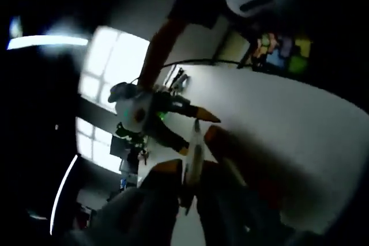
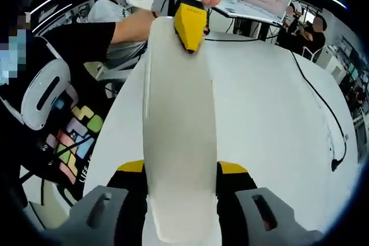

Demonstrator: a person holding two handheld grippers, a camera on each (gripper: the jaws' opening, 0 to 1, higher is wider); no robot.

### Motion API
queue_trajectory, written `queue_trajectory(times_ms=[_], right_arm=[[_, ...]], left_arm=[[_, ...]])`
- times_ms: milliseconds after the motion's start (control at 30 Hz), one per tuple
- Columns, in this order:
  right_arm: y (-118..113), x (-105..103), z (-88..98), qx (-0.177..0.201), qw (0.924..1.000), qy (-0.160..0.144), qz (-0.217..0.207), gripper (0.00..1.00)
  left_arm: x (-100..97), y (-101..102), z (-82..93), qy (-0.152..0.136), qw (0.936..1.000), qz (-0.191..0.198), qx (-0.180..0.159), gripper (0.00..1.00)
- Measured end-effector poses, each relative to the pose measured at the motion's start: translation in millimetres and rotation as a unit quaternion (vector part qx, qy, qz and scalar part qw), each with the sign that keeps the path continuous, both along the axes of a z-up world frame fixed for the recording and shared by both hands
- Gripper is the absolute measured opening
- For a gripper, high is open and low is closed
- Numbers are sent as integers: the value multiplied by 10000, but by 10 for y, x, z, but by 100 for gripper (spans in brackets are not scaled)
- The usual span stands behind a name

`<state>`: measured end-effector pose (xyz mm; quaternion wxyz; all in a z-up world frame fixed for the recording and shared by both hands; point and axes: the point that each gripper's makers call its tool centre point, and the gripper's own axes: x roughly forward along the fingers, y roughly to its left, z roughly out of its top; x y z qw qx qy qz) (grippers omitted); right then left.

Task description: Arrange the utensils inside the cutlery case until each visible utensil rests in its matching compartment.

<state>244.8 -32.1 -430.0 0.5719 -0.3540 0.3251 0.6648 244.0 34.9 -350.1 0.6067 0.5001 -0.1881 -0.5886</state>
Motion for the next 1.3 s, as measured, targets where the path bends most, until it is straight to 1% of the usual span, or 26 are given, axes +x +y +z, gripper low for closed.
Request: queue_trajectory(times_ms=[67, 100, 133, 167, 200, 233, 333, 367, 433, 533, 667, 833, 967, 1100, 1167, 1233, 1300], right_arm=[[8, 0, -13, -23, 10000, 21, -32, 46], [13, -5, -26, -30, 10000, 36, -50, 46], [19, -7, -38, -33, 10000, 32, -60, 46], [24, 32, -44, -44, 10000, -12, -81, 46], [31, 40, -60, -70, 9999, -14, -95, 46], [35, 57, -68, -103, 9999, 13, -123, 46], [65, 51, -115, -180, 9996, -3, -219, 46], [71, 73, -110, -187, 9995, -14, -246, 46], [102, 71, -114, -205, 9992, 31, -330, 45], [144, 38, -139, -249, 9989, -9, -388, 44], [142, 54, -142, -325, 9986, -53, -409, 43], [127, 98, -149, -371, 9983, -111, -435, 43], [105, 144, -188, -481, 9977, -178, -433, 41], [100, 133, -193, -520, 9973, -183, -486, 41], [107, 110, -191, -565, 9968, -240, -506, 40], [105, 114, -176, -604, 9965, -320, -474, 40], [94, 132, -153, -637, 9962, -361, -465, 40]], left_arm=[[31, 37, -61, 187, 9997, 101, 97, 10], [41, 47, -85, 235, 9996, 117, 130, 10], [50, 57, -107, 219, 9996, 121, 163, 11], [64, 79, -148, 143, 9994, 160, 262, 11], [84, 98, -180, 38, 9992, 198, 358, 11], [97, 113, -214, -2, 9988, 234, 441, 11], [124, 145, -240, -414, 9974, 185, 559, 9], [133, 155, -242, -479, 9971, 207, 551, 8], [140, 183, -245, -491, 9972, 206, 522, 6], [156, 222, -265, -526, 9973, 205, 473, 5], [169, 253, -341, -516, 9971, 269, 488, 4], [183, 268, -373, -488, 9974, 313, 435, 4], [203, 253, -456, -513, 9967, 355, 510, 4], [200, 255, -477, -448, 9974, 357, 433, 5], [200, 258, -486, -439, 9975, 364, 408, 4], [213, 257, -476, -485, 9974, 403, 360, 4], [204, 257, -461, -604, 9971, 367, 290, 4]])
